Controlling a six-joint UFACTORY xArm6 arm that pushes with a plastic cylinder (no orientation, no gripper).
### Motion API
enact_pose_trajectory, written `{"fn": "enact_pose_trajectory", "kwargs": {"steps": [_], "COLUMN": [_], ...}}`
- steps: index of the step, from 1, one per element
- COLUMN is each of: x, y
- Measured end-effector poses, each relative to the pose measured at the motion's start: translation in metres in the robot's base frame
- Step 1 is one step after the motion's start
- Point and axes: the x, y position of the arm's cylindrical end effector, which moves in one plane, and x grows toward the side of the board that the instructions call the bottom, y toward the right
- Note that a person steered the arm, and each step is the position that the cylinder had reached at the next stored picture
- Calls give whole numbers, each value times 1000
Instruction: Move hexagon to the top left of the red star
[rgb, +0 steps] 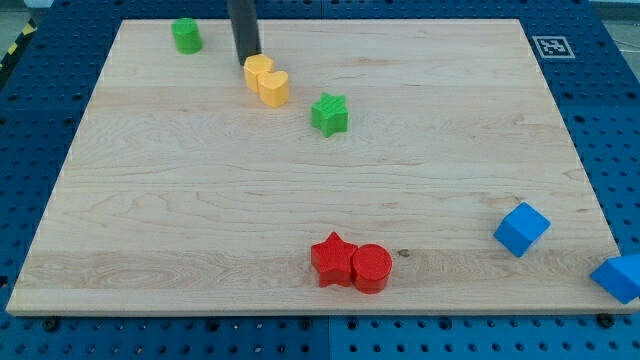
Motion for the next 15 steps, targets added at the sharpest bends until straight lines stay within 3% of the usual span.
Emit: {"fn": "enact_pose_trajectory", "kwargs": {"steps": [4, 6, 8, 10, 12, 14, 15], "x": [102, 88, 189, 189, 177, 226, 206], "y": [26, 39, 53, 53, 3, 43, 44]}}
